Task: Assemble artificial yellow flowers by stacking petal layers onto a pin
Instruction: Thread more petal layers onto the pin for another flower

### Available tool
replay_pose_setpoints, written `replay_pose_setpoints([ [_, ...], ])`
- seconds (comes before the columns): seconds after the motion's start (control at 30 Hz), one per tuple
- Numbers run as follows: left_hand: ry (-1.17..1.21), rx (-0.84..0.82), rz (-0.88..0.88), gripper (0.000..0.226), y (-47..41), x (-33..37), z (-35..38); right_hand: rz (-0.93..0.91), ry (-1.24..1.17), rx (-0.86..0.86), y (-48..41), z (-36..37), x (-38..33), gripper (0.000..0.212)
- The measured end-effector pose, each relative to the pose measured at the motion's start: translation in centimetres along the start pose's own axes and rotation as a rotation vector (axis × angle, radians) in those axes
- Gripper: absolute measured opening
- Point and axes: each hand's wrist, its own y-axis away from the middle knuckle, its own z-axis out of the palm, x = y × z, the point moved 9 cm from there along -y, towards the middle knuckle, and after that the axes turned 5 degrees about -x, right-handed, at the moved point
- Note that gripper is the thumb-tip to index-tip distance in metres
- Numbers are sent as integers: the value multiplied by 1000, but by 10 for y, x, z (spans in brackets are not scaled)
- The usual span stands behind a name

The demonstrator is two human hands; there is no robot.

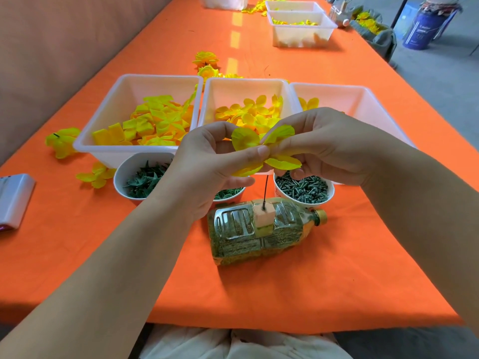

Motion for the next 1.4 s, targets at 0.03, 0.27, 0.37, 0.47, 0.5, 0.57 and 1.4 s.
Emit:
replay_pose_setpoints([
  [0.03,10,-12,-1,31,0,0,0,4,-37,-14,0,0,-1,9],
  [0.27,-34,0,0,34,6,-7,-9,-18,-179,69,-1,-20,-4,14],
  [0.37,-94,68,51,29,9,-2,-13,19,-189,78,-2,-20,9,8],
  [0.47,-171,88,113,24,10,5,-12,43,-196,93,-3,-21,18,8],
  [0.5,-190,83,129,23,11,6,-10,48,-199,93,-4,-21,20,8],
  [0.57,-197,70,149,22,11,7,-6,55,-207,95,-5,-20,23,6],
  [1.4,-527,-5,314,19,16,28,17,84,-204,74,-6,-15,36,12],
])
